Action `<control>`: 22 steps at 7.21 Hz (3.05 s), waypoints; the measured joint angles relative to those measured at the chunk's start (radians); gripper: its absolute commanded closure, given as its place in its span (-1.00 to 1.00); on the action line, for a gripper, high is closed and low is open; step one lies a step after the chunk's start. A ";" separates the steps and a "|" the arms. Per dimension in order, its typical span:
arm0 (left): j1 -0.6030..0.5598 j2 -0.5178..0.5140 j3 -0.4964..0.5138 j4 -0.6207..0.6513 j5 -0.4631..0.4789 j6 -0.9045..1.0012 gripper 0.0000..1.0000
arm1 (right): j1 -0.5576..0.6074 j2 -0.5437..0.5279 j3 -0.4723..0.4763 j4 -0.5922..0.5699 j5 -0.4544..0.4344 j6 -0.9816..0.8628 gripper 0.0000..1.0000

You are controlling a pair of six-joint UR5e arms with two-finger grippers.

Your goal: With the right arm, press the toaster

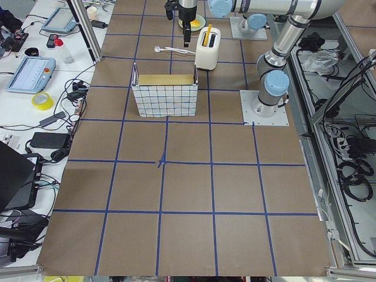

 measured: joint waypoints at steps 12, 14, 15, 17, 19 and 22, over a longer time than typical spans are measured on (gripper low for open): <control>0.000 0.000 0.000 0.000 0.000 0.000 -1.00 | -0.001 0.019 0.270 -0.206 0.280 -0.046 1.00; 0.000 0.000 0.000 0.000 0.000 0.000 -1.00 | -0.002 0.035 0.272 -0.161 0.281 -0.062 1.00; 0.000 0.000 0.000 0.000 0.000 0.000 -1.00 | -0.001 0.046 0.272 -0.158 0.282 -0.062 1.00; 0.000 0.000 0.000 0.000 0.000 0.000 -1.00 | 0.000 0.068 0.271 -0.179 0.284 -0.057 1.00; 0.000 0.000 0.000 0.000 0.000 0.000 -1.00 | 0.001 0.085 0.270 -0.196 0.285 -0.056 1.00; 0.000 0.000 0.000 0.000 0.000 0.000 -1.00 | -0.001 0.098 0.271 -0.199 0.285 -0.054 1.00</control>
